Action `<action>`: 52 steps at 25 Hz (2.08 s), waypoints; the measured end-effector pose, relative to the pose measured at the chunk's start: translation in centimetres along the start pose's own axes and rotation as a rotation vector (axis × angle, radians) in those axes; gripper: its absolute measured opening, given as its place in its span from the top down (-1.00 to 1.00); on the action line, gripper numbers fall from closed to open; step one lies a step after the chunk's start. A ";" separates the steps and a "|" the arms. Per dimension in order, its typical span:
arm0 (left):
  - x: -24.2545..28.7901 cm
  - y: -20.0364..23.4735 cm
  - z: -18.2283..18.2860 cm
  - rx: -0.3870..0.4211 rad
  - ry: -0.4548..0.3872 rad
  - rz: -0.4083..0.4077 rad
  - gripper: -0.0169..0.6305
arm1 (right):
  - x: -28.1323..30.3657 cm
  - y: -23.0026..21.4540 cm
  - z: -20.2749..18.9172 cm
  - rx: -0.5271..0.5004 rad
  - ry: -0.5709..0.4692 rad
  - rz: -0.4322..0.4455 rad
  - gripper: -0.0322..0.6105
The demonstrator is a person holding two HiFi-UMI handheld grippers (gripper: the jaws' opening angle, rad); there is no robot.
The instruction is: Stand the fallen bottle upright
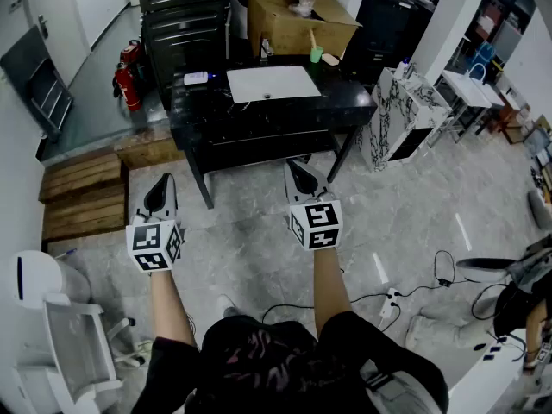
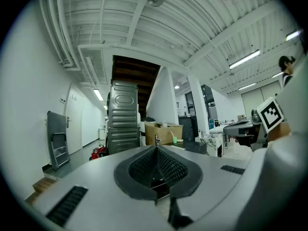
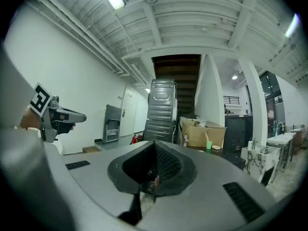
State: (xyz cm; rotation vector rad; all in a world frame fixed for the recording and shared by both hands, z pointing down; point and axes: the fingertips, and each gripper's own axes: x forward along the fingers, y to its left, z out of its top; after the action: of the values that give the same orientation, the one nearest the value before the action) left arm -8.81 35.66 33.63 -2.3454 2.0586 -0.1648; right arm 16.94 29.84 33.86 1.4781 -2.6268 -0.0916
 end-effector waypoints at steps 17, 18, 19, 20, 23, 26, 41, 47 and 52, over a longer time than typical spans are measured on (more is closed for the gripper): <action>4.5 5.6 -2.0 -0.019 0.029 -0.056 0.90 | 7.7 3.5 0.2 0.035 0.011 -0.006 0.85; 4.6 6.1 -2.2 -0.018 0.031 -0.066 0.90 | 8.2 4.1 0.1 0.032 0.016 -0.011 0.85; 4.7 6.6 -2.4 -0.014 0.034 -0.075 0.90 | 8.6 4.6 0.1 0.027 0.021 -0.017 0.85; 4.9 7.2 -2.6 -0.011 0.038 -0.083 0.90 | 9.0 5.2 0.1 0.024 0.023 -0.022 0.85; 5.2 9.0 -3.0 -0.024 0.045 -0.090 0.90 | 9.9 6.5 0.2 0.019 0.021 -0.032 0.85; 5.5 10.1 -3.6 -0.043 0.048 -0.089 0.90 | 10.5 6.7 0.0 0.020 0.030 -0.041 0.85; 12.9 12.1 -5.3 -0.043 0.076 -0.147 0.90 | 18.4 5.1 -1.1 0.012 0.046 -0.033 0.85; 19.4 12.7 -5.8 -0.019 0.102 -0.148 0.90 | 24.2 1.7 -2.0 0.036 0.037 -0.017 0.85; 26.1 12.6 -6.5 -0.005 0.126 -0.145 0.90 | 29.6 -2.8 -3.6 0.044 0.052 -0.033 0.85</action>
State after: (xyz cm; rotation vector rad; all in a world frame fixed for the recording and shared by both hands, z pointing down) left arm -18.57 8.53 40.79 -2.5493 1.9401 -0.3187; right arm 4.66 3.16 39.50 1.5173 -2.5798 0.0020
